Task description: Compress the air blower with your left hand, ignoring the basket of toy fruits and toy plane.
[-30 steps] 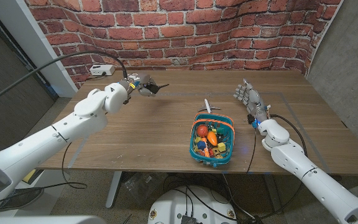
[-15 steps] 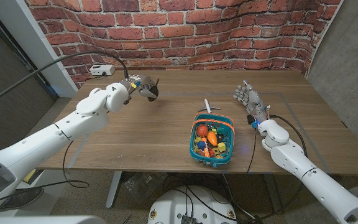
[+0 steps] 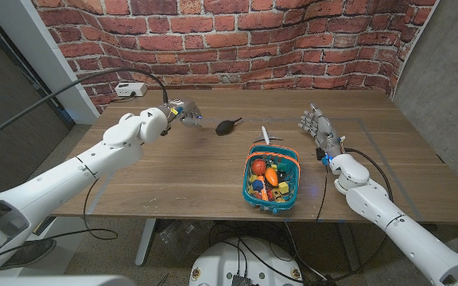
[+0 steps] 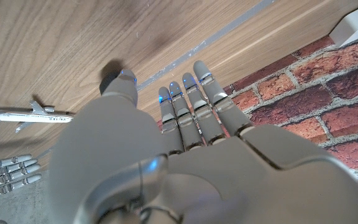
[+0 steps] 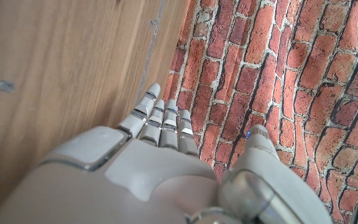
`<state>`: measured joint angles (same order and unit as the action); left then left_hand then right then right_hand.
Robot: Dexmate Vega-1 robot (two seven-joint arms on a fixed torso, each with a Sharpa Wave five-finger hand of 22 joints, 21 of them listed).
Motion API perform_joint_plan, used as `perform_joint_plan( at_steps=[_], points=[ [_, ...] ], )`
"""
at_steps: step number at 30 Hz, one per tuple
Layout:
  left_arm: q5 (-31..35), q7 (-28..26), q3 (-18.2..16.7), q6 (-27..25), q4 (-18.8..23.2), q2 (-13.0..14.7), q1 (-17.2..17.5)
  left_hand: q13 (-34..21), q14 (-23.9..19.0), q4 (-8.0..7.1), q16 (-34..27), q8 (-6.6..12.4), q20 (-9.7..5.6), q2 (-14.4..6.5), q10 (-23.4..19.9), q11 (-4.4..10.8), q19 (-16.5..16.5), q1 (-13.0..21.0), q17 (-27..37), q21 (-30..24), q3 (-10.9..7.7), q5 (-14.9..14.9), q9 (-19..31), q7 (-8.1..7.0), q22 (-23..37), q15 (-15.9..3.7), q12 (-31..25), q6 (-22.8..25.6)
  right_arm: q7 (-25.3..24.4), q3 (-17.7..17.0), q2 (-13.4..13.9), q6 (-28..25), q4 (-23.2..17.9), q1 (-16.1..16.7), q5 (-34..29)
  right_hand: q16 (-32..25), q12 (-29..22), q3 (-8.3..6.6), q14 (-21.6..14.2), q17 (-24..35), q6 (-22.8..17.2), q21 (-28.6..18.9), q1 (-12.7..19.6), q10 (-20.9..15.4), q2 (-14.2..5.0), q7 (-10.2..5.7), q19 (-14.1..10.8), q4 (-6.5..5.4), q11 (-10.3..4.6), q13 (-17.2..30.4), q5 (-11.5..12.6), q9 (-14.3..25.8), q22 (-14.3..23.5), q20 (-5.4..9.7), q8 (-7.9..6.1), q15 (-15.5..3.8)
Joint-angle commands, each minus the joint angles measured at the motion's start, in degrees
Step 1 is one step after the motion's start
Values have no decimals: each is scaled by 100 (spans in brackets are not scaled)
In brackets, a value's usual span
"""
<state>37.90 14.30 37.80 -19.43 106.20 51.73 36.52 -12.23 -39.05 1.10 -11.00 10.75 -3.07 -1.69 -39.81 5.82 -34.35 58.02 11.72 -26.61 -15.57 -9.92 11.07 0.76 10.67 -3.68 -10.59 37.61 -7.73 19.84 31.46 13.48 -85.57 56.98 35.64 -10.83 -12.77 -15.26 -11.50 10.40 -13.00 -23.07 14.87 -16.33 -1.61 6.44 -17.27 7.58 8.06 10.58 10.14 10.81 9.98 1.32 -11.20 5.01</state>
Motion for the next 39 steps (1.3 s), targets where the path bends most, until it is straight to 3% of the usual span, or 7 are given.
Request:
perform_joint_plan(
  at_steps=[1, 14, 17, 19, 24, 33, 39],
  points=[
    [-64, 47, 112, 8, -189, -70, -78, -17, 51, -2, -25, 21, 18, -10, 25, 6, 48, -10, 3, 14, -1, -40, 11, 0, -7, -278, -28, -49, 24, 41, -21, -50, 59, -46, 14, 19, 23, 8, -46, 19, -34, 34, -6, -47, -31, 7, -35, -2, 17, 22, -10, 10, 29, 3, -2, 20],
    [-126, -261, 128, -13, -264, -150, 34, -8, 274, -1, 20, 14, 43, -12, 140, 20, 263, -45, -6, 122, 10, -43, 9, -67, -9, -247, -22, -164, 45, 35, -3, -50, 57, -15, 38, 18, 25, 7, -53, 19, -38, 49, -7, -49, -35, 4, -41, -3, 5, 23, -9, 10, 29, 3, -4, 22],
    [-353, -384, 13, 21, -259, -149, 141, -5, 361, -119, 3, 13, 101, -50, 271, 3, 382, -245, 7, 185, 76, -30, 12, -91, -6, -228, -6, -241, 43, 23, 17, -51, 30, 14, 45, 18, 25, 8, -52, 19, -40, 51, -8, -49, -34, 0, -44, -3, 7, 23, -10, 10, 30, 1, -5, 20],
    [-634, -520, -125, 59, -277, -175, 260, -2, 464, -333, -12, 22, 141, -111, 332, -34, 422, -593, 18, 220, 193, -16, 20, -87, 2, -178, -24, -311, 43, 16, 33, -57, 6, 34, 52, 19, 27, 8, -49, 19, -40, 55, -9, -45, -34, -4, -44, -3, 11, 23, -10, 10, 30, 1, -4, 24],
    [-1255, -1060, -442, 258, -327, -234, 590, 8, 700, -657, 6, 9, 329, -216, 589, -283, 651, -1122, 16, 342, 366, -31, 17, 46, 10, 67, -5, -478, 27, -5, 59, -38, -46, 91, 54, 22, 30, 7, -44, 18, -32, 63, -6, -39, -35, -7, -47, -1, 11, 23, -9, 10, 30, 6, -1, 19],
    [-2234, -2330, -1038, 705, -365, -506, 1233, 14, 876, -760, 20, -4, 357, -226, 706, -378, 755, -1324, 2, 403, 447, -44, 11, 90, 15, 111, -20, -644, 158, 1, 48, 120, 49, 74, 38, 22, 31, 11, -44, 20, -19, 80, -13, -40, -32, -28, -42, -3, 20, 23, -11, 10, 30, -1, 4, 17],
    [-3100, -2850, -1363, 1547, -729, -782, 1513, 16, 880, -819, 2, -9, 400, -219, 735, -503, 761, -1446, -1, 409, 501, -43, 11, 179, 21, 201, -30, -717, 239, 15, 19, 224, 143, 12, 12, 21, 33, 16, -46, 20, -16, 89, -17, -36, -24, -42, -39, -3, 3, 23, -12, 10, 31, -10, 5, 19]
  ],
)
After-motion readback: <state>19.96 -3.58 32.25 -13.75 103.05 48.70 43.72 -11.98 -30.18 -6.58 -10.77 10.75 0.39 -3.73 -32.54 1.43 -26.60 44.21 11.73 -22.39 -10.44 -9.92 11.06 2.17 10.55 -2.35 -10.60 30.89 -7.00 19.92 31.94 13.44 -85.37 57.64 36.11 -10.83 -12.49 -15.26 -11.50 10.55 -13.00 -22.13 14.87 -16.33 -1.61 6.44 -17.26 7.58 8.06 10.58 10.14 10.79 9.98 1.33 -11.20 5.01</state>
